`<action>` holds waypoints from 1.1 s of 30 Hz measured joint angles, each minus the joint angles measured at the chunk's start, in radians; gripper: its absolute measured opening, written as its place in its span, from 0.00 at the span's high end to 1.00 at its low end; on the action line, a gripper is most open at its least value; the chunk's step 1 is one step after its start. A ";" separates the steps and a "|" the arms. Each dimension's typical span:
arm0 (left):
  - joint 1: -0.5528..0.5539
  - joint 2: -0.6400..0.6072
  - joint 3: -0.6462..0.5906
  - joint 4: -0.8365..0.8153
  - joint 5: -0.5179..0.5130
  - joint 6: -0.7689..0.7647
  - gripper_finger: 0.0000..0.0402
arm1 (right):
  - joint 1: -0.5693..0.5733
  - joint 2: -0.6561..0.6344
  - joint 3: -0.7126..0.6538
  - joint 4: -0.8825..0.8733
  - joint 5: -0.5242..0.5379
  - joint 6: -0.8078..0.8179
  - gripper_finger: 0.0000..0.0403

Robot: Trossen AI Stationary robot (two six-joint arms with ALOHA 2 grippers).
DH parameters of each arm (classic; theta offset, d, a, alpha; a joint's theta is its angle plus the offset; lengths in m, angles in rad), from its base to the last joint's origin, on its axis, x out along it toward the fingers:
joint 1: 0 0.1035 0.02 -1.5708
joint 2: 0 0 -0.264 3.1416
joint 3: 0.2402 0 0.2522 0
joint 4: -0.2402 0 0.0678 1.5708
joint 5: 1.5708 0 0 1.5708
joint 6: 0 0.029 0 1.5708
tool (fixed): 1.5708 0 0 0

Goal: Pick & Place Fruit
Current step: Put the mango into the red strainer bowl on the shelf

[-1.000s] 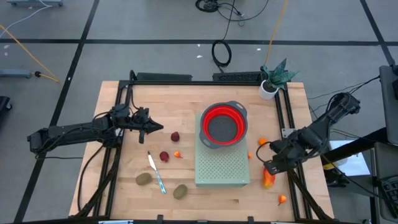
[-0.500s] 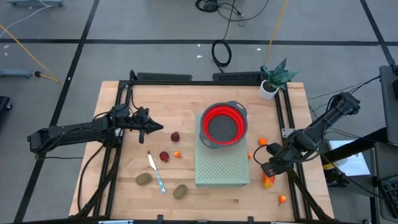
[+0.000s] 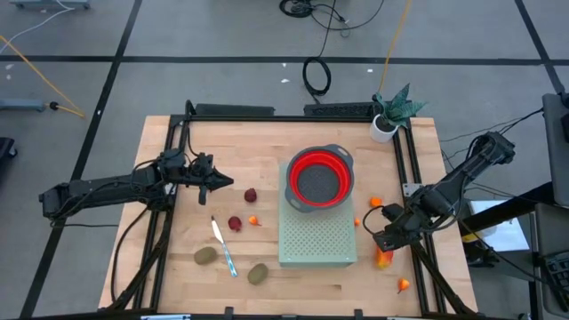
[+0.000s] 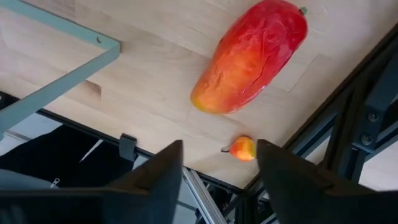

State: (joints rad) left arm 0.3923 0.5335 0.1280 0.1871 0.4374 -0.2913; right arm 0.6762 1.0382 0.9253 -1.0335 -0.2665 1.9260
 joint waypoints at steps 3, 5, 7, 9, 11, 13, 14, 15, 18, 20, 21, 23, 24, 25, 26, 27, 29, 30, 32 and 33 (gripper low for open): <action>0.000 0.000 0.000 0.000 0.000 0.000 0.95 | 0.000 0.000 0.000 -0.007 0.000 0.001 0.38; 0.000 0.000 0.000 0.000 0.000 0.001 0.95 | 0.000 0.000 0.000 -0.007 0.001 0.001 0.32; 0.000 0.000 0.000 0.000 0.000 0.003 0.95 | 0.000 0.000 0.000 -0.008 0.001 0.001 0.26; 0.000 0.000 0.000 0.000 0.000 0.005 0.95 | 0.000 0.000 0.000 -0.007 0.004 0.001 0.22; 0.000 0.000 0.000 -0.001 0.000 0.006 0.95 | 0.000 0.000 0.000 -0.007 0.004 0.013 0.19; 0.000 0.000 0.000 -0.001 0.000 0.013 0.95 | 0.000 0.000 -0.001 -0.008 0.005 0.037 0.18; 0.000 0.000 0.000 -0.001 0.000 0.019 0.95 | 0.000 0.000 -0.004 -0.007 0.005 0.048 0.17; 0.000 0.000 0.000 -0.001 0.001 0.023 0.95 | 0.000 0.000 -0.009 -0.006 0.004 0.058 0.17; 0.000 0.000 0.000 -0.001 0.000 0.031 0.95 | 0.000 0.000 -0.027 -0.001 0.003 0.071 0.18; 0.000 0.000 0.000 -0.002 0.000 0.033 0.95 | 0.000 0.000 -0.042 0.025 0.002 0.071 0.19; 0.000 0.000 0.000 -0.002 0.000 0.034 0.95 | 0.000 0.000 -0.050 0.044 0.000 0.064 0.19; 0.000 0.000 0.000 -0.002 0.000 0.035 0.95 | 0.000 0.000 -0.064 0.092 0.001 0.052 0.19; 0.000 0.000 0.000 -0.002 0.000 0.035 0.95 | 0.000 0.000 -0.071 0.111 0.001 0.052 0.19; 0.000 0.000 0.000 -0.002 0.000 0.035 0.95 | 0.000 0.000 -0.079 0.126 0.001 0.052 0.19; 0.000 0.000 0.000 -0.002 0.000 0.035 0.95 | 0.000 0.000 -0.087 0.140 0.001 0.052 0.19; 0.000 0.000 0.000 -0.002 0.000 0.036 0.95 | 0.000 0.000 -0.096 0.159 0.001 0.053 0.19; 0.000 0.000 0.000 -0.003 0.000 0.044 0.95 | 0.000 0.000 -0.111 0.202 0.000 0.053 0.18; 0.000 0.000 0.000 -0.003 0.000 0.047 0.95 | 0.000 0.000 -0.115 0.210 0.000 0.053 0.18; 0.000 0.000 0.000 -0.003 -0.001 0.051 0.95 | 0.000 0.000 -0.123 0.213 0.000 0.067 0.17; 0.000 0.000 0.000 -0.003 -0.001 0.051 0.95 | 0.000 0.000 -0.125 0.212 0.000 0.078 0.17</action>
State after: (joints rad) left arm 0.3923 0.5339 0.1280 0.1841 0.4367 -0.2398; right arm 0.6762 1.0382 0.8001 -0.8211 -0.2668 2.0036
